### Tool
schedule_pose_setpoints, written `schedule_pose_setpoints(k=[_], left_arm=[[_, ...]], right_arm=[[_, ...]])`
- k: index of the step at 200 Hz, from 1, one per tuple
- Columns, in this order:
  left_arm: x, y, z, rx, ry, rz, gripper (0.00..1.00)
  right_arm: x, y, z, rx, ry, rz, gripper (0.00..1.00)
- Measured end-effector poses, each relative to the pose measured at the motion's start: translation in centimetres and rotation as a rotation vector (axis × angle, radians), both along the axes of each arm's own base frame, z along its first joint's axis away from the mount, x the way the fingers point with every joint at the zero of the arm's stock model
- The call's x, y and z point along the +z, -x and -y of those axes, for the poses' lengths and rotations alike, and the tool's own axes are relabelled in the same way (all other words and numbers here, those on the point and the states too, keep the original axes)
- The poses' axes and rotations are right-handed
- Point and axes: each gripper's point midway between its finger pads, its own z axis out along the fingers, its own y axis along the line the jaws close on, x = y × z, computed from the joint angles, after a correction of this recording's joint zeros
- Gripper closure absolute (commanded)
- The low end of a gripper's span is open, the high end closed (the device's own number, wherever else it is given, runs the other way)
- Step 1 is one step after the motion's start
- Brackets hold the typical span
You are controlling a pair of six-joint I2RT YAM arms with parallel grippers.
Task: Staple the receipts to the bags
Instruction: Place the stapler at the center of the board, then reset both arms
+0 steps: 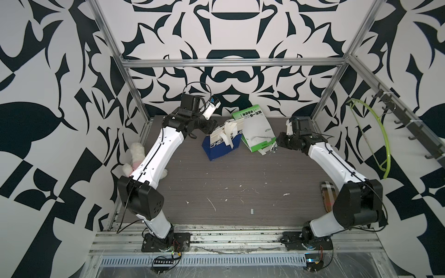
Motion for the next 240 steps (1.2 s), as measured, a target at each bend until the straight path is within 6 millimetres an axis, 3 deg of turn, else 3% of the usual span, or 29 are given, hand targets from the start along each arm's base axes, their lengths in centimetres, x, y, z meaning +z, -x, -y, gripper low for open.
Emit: schedule_pose_setpoints(k=[27, 41, 57, 64, 68, 69, 72, 74, 75, 78, 108, 145, 164, 204, 240], left_arm=[[-0.6, 1.9, -3.9, 0.101, 0.056, -0.019, 0.37], [-1.3, 2.3, -6.2, 0.175, 0.09, -0.028, 0.35], [-2.7, 2.4, -8.4, 0.26, 0.122, -0.039, 0.32], [-3.4, 2.4, -9.1, 0.289, 0.132, -0.04, 0.19], [-4.0, 2.4, -9.4, 0.31, 0.144, -0.047, 0.11], [-4.1, 2.4, -9.5, 0.312, 0.144, -0.046, 0.09], [-4.5, 2.4, -9.7, 0.323, 0.145, -0.045, 0.01], [-4.8, 2.4, -9.9, 0.336, 0.153, -0.049, 0.0], [-4.9, 2.4, -9.9, 0.339, 0.153, -0.048, 0.01], [-5.3, 2.4, -10.2, 0.345, 0.152, -0.042, 0.01], [-9.3, 3.4, -13.5, 0.49, 0.168, -0.015, 0.01], [-13.3, 4.4, -19.1, 0.725, 0.165, 0.107, 0.01], [-16.0, 4.9, -21.6, 0.843, 0.118, 0.127, 0.01], [-20.6, 4.1, -24.2, 0.976, 0.069, 0.146, 0.01], [-25.8, 4.6, -25.1, 0.993, 0.104, 0.108, 0.01]], right_arm=[[-2.9, 0.0, 0.5, -0.001, -0.031, -0.082, 0.96], [-4.5, -0.1, 0.8, -0.002, -0.047, -0.126, 0.9], [-6.1, -0.2, 1.0, -0.002, -0.062, -0.169, 0.63], [-6.7, -0.2, 1.0, -0.004, -0.07, -0.184, 0.51], [-7.0, -0.2, 1.1, 0.003, -0.066, -0.189, 0.3], [-7.0, -0.2, 1.1, 0.001, -0.068, -0.19, 0.3], [-7.2, -0.2, 1.1, -0.001, -0.072, -0.19, 0.16], [-7.3, -0.3, 1.1, 0.003, -0.069, -0.189, 0.12], [-7.3, -0.3, 1.1, 0.003, -0.071, -0.189, 0.04], [-7.5, -0.3, 1.2, 0.0, -0.071, -0.187, 0.0], [-7.5, 0.4, 2.7, -0.002, -0.008, -0.095, 0.0], [-5.2, 1.6, 6.1, -0.022, 0.196, 0.155, 0.0], [-5.6, 2.3, 7.3, -0.023, 0.294, 0.233, 0.01], [-8.8, 3.6, 7.9, 0.001, 0.368, 0.262, 0.04], [-8.6, 4.0, 8.1, -0.025, 0.368, 0.325, 0.06]])
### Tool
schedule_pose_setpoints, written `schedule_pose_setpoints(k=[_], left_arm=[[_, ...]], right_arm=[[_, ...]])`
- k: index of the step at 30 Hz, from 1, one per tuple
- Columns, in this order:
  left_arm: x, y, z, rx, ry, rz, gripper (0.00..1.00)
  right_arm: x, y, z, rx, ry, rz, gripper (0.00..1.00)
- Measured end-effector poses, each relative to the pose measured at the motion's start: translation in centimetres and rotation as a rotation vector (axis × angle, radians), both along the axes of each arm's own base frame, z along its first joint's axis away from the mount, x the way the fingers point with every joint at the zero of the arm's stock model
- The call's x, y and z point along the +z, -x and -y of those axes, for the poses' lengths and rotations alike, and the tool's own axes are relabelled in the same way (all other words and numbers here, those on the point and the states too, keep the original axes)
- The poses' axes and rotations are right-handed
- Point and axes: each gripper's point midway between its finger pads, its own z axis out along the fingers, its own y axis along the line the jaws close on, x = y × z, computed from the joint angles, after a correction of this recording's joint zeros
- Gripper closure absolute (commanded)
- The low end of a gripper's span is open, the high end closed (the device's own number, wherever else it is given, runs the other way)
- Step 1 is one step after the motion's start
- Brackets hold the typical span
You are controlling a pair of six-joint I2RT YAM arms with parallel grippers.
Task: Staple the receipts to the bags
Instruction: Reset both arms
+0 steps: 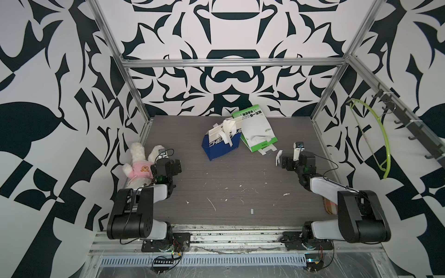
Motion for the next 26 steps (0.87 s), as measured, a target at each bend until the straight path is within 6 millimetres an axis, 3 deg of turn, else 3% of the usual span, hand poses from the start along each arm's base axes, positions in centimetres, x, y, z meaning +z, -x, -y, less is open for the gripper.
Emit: schedule_pose_setpoints(k=[4, 13, 19, 26], left_arm=[[-0.7, -0.5, 0.9, -0.053, 0.025, 0.041, 0.01], [2.0, -2.1, 1.1, -0.066, 0.046, 0.141, 0.01], [2.0, -2.1, 0.9, -0.053, 0.047, 0.143, 0.01], [2.1, -2.1, 0.8, -0.049, 0.046, 0.143, 0.01]], right_arm=[[0.0, 0.4, 0.1, -0.011, -0.005, 0.075, 0.06], [-5.8, 2.1, 0.1, -0.014, -0.01, 0.032, 0.06], [-4.0, 0.7, -0.1, 0.0, -0.018, 0.094, 0.06], [-3.7, 0.5, -0.3, 0.005, -0.021, 0.105, 0.05]])
